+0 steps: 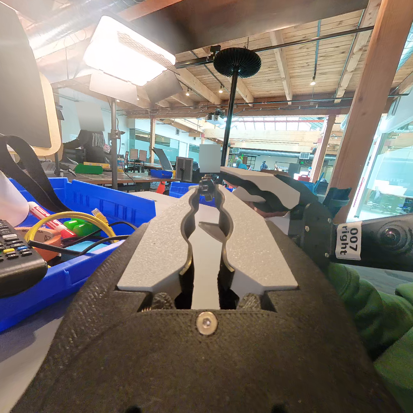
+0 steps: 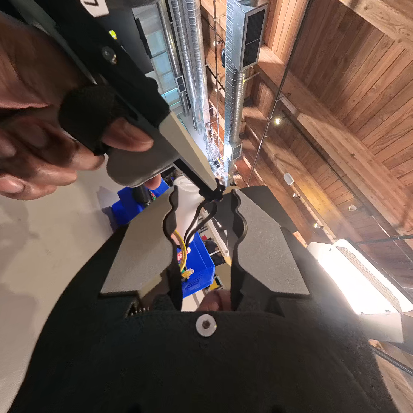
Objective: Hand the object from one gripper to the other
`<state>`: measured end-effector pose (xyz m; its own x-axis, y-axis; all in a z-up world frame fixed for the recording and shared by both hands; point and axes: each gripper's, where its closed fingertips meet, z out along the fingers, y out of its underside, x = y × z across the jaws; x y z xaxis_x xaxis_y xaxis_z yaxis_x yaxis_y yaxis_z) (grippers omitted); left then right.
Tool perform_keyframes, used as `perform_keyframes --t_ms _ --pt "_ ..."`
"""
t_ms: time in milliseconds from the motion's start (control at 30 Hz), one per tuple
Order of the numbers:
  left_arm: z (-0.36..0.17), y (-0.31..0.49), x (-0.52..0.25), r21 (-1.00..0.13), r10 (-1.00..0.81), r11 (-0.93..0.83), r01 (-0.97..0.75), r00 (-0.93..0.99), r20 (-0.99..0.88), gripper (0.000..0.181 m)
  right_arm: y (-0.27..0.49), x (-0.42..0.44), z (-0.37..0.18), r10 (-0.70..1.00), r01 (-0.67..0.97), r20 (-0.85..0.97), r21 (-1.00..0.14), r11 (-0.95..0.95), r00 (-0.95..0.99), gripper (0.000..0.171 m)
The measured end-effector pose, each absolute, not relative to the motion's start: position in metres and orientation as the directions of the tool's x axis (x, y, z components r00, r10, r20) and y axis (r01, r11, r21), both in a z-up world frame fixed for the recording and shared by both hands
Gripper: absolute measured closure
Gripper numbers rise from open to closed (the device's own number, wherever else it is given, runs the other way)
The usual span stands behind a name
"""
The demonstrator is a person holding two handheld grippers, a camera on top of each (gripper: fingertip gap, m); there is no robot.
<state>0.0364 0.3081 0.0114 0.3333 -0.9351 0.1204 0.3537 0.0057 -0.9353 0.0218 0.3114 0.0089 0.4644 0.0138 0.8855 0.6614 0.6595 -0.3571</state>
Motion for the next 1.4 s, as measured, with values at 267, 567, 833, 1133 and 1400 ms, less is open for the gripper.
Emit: perform_keyframes --t_ms 267,567,833,1133,1400 --pt "0.008 0.306 0.041 -0.951 -0.929 0.049 0.305 0.363 0.068 0.167 0.318 0.03 0.012 -0.04 0.7 0.882 -0.345 0.626 0.47 0.137" --pt "0.007 0.304 0.045 -0.958 -0.923 0.097 0.27 0.385 0.015 0.167 0.321 0.032 0.013 -0.041 0.708 0.879 -0.354 0.611 0.474 0.146" --pt "0.01 0.305 0.044 -0.948 -0.924 0.081 0.307 0.381 0.045 0.163 0.321 0.033 0.017 -0.03 0.693 0.859 -0.391 0.606 0.511 0.146" --pt "0.008 0.304 0.043 -0.955 -0.923 0.094 0.282 0.384 0.023 0.168 0.32 0.03 0.015 -0.014 0.684 0.861 -0.393 0.614 0.508 0.144" --pt "0.003 0.304 0.045 -0.966 -0.914 0.118 0.229 0.405 -0.016 0.169 0.321 0.034 0.011 -0.017 0.699 0.882 -0.362 0.616 0.471 0.136"
